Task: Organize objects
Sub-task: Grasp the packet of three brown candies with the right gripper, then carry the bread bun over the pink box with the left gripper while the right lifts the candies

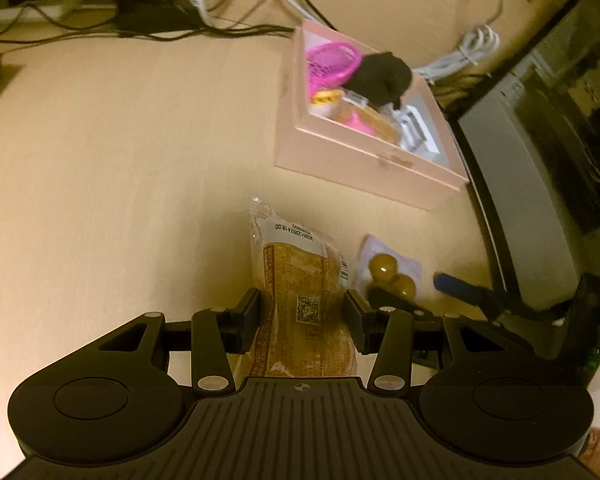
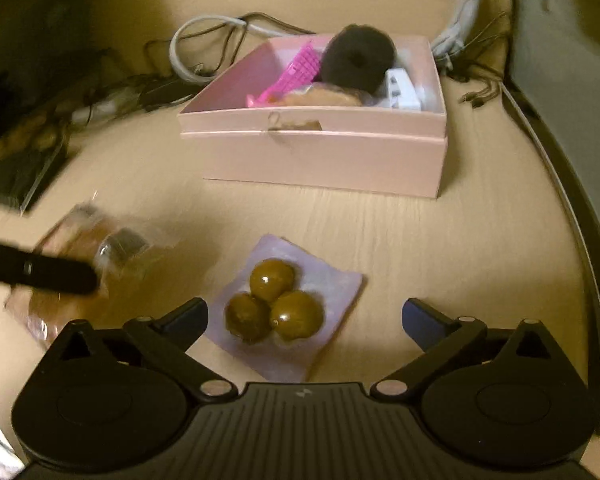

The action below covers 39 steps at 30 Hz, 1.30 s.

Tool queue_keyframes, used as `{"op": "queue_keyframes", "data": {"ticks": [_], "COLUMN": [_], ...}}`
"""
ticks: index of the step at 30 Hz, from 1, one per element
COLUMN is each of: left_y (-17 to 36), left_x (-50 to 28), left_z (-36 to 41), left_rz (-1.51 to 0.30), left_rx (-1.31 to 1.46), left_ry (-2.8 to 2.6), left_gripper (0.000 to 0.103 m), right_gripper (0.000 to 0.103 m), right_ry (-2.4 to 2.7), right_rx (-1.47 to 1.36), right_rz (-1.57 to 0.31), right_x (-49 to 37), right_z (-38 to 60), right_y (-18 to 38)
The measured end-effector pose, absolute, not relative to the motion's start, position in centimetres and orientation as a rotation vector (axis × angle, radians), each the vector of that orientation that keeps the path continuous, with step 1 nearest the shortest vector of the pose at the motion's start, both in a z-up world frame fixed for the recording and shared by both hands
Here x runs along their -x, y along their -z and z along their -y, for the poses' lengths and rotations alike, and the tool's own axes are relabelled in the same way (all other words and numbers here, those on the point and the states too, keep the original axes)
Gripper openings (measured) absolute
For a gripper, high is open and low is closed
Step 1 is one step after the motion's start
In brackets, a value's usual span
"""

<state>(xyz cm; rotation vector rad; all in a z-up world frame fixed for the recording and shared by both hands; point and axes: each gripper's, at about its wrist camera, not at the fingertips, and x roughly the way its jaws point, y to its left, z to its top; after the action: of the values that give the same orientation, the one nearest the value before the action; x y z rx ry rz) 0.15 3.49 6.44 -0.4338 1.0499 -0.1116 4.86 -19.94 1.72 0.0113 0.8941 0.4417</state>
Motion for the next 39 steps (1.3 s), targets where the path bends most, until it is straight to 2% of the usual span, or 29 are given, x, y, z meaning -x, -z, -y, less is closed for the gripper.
{"op": "queue_keyframes", "data": {"ticks": [7, 13, 14, 21, 27, 34, 39], "left_y": [-5.9, -5.5, -5.5, -5.3, -8.4, -15.2, -11.9], "left_x": [0.5, 0.8, 0.9, 0.4, -1.6, -9.5, -16.9], "left_z": [-4.7, -5.0, -5.0, -4.5, -4.3, -2.9, -1.0], "left_rz": [-1.064, -1.079, -1.079, -1.083, -0.967, -0.698, -0.771], "left_rx": [0.442, 0.434, 0.431, 0.413, 0.437, 0.476, 0.436], "left_ry": [0.086, 0.114, 0.120, 0.187, 0.312, 0.378, 0.336], "left_gripper": [0.050, 0.050, 0.050, 0.050, 0.050, 0.049, 0.049], "right_gripper": [0.102, 0.076, 0.076, 0.073, 0.074, 0.074, 0.074], "right_ry": [-0.485, -0.476, -0.466, -0.418, -0.355, -0.279, -0.256], "right_rx": [0.202, 0.163, 0.156, 0.123, 0.125, 0.148, 0.141], "right_rz": [-0.796, -0.802, -0.804, -0.769, -0.697, -0.640, -0.643], "right_x": [-3.3, -3.2, -3.0, -1.2, 0.8, 2.0, 2.1], "right_z": [16.4, 16.9, 17.0, 18.7, 20.7, 21.9, 22.0], "right_y": [-0.6, -2.5, -2.9, -6.0, -9.9, -12.6, -12.8]}}
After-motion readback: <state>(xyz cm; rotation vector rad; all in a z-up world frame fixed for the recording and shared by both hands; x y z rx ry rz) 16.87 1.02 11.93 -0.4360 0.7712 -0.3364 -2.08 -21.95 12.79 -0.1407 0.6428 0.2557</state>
